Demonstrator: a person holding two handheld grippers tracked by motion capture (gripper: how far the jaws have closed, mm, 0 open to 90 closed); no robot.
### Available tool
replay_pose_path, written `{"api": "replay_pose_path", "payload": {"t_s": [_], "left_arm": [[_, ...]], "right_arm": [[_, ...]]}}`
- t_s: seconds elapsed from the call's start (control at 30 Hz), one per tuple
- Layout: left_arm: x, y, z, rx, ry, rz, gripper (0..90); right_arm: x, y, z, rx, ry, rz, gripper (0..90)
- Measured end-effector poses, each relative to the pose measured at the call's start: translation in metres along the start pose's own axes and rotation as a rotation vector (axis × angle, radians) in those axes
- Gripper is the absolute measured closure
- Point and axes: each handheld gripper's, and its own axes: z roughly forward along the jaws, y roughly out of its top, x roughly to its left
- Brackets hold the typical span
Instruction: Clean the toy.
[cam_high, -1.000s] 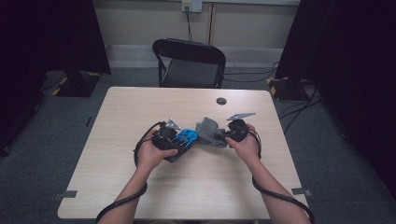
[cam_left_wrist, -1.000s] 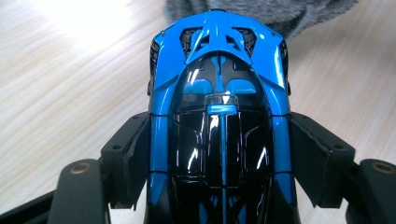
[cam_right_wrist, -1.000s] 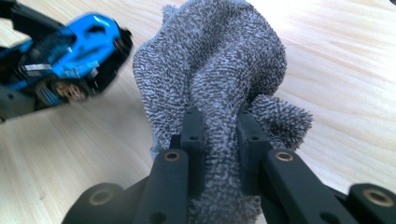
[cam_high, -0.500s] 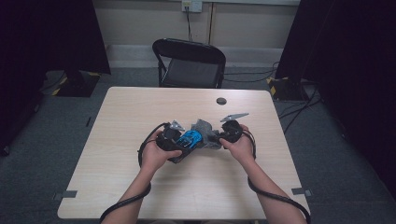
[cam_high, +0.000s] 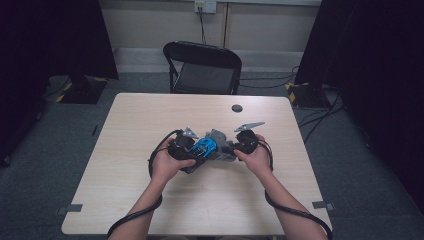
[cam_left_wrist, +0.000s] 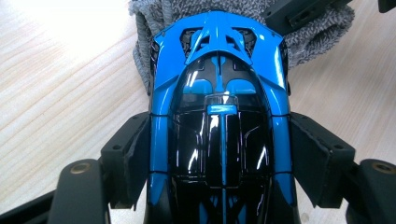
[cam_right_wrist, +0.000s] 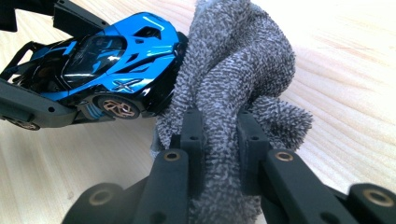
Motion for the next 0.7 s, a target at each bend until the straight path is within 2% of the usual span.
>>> {"api": "replay_pose_path", "payload": {"t_s": [0.37,0.67,0.7], "left_arm": [[0.000,0.004,-0.001,-0.009,0.002,0.002,28.2],[-0.001,0.011,-0.001,-0.015,0.000,0.009,28.2],[-0.001,0.012,0.000,-0.013,-0.002,0.006,28.2]], "right_arm": [[0.000,-0.003,0.001,0.010,0.015,0.001,76.9],[0.007,-0.004,0.004,0.015,0.039,-0.018,76.8],[0.010,-0.004,0.006,0.017,0.053,-0.021,76.9]]}}
